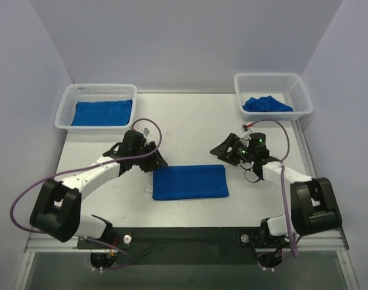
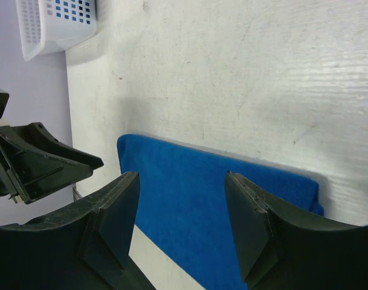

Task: Fold and stack the towels
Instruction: Neatly place the folded towel into the bin

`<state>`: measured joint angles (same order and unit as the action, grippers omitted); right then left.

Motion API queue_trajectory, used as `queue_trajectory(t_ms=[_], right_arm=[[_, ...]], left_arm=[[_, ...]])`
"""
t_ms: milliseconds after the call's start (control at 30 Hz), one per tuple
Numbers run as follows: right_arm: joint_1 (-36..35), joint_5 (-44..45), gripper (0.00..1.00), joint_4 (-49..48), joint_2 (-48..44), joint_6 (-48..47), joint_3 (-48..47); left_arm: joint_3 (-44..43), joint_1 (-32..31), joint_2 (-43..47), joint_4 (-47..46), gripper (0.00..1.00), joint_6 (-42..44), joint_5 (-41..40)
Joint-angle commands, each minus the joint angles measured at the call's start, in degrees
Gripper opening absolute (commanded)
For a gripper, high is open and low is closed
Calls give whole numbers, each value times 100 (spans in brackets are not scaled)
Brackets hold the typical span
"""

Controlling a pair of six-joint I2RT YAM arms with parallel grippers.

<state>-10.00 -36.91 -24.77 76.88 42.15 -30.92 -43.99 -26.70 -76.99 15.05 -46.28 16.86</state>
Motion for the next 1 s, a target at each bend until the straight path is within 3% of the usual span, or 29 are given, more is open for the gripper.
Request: queue_trajectory(t_ms=[0, 133, 233, 533, 633, 667, 767, 967], right_arm=[[-186, -98, 58, -1010, 641, 460, -108], [-187, -45, 57, -2090, 1407, 803, 225], [-143, 113, 56, -2373, 1847, 804, 419], [16, 860, 56, -2139, 2112, 523, 710], [16, 1124, 56, -1630, 1823, 312, 535], [16, 1194, 56, -1410, 1717, 59, 430], [-265, 1640, 57, -75, 1129, -879, -202], [-1406, 2397, 61, 2106, 539, -2043, -1651]], left_arm=[[-216, 278, -491, -519, 49, 260, 168], [-198, 498, -1062, -740, 42, 427, 256], [-146, 586, -1467, -670, 34, 532, 230], [242, 824, -1582, -758, 27, 515, 221], [163, 877, -1381, -539, 39, 576, 177], [58, 877, -1215, -460, 51, 672, 142], [-258, 868, -811, -47, 71, 909, -77], [-874, 903, 59, 1016, 93, 1507, -965]])
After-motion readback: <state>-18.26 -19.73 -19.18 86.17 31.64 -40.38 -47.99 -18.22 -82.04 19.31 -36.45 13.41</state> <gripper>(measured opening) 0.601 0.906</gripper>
